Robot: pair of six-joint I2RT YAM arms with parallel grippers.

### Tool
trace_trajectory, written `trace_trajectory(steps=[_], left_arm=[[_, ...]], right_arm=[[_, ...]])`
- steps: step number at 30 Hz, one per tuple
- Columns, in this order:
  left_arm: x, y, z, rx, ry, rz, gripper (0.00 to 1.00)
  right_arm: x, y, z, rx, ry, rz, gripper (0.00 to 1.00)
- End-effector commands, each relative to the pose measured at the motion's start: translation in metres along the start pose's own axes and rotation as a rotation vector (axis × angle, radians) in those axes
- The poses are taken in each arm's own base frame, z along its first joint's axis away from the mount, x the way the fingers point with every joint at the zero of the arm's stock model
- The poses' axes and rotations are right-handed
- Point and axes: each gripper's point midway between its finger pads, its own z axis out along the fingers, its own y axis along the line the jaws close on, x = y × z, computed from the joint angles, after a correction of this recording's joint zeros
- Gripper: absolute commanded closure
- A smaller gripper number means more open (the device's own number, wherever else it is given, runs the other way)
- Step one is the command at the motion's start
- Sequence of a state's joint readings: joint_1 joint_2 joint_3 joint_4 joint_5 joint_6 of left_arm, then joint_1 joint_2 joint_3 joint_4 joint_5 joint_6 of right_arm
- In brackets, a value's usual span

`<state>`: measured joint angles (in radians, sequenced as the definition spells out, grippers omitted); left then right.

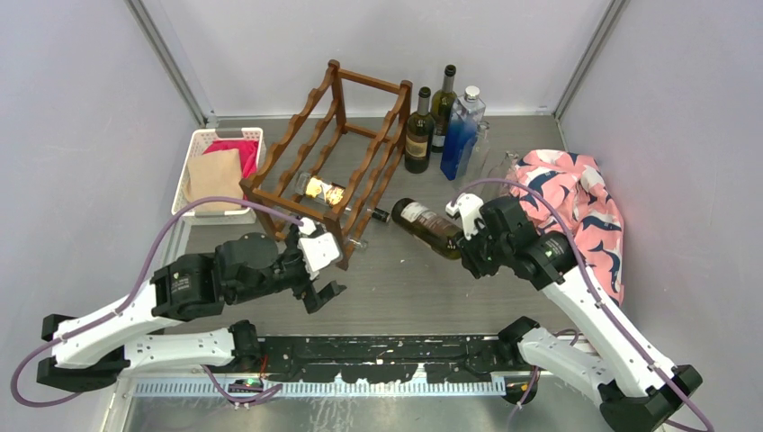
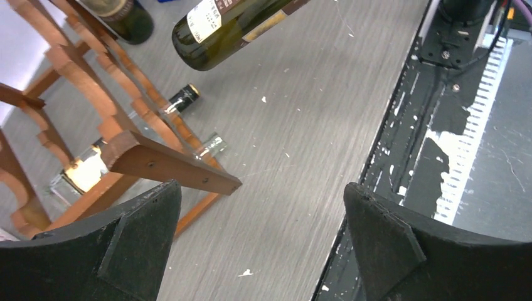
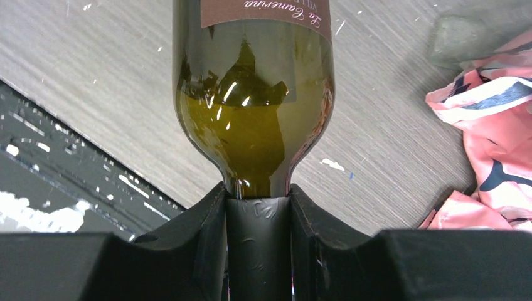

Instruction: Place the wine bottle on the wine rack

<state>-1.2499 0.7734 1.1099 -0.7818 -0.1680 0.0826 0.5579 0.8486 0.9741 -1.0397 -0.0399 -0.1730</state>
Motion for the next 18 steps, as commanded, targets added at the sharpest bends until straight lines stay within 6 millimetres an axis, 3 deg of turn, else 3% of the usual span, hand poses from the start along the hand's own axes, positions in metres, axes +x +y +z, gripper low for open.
trace_trajectory(steps=[1,11,18], left_arm=[[-0.041,0.021,-0.012,-0.092,-0.112,-0.003,0.00],[-0.040,0.033,-0.015,-0.156,-0.122,0.008,0.00],[-0.035,0.033,-0.018,-0.164,-0.148,-0.015,0.00]], right_arm=[[-0.075,-0.022,-0.006,0.064,-0.265,0.051,0.99],[-0.104,-0.036,0.034,0.052,-0.345,0.124,0.99],[-0.111,-0.044,0.061,0.031,-0.329,0.182,0.99]])
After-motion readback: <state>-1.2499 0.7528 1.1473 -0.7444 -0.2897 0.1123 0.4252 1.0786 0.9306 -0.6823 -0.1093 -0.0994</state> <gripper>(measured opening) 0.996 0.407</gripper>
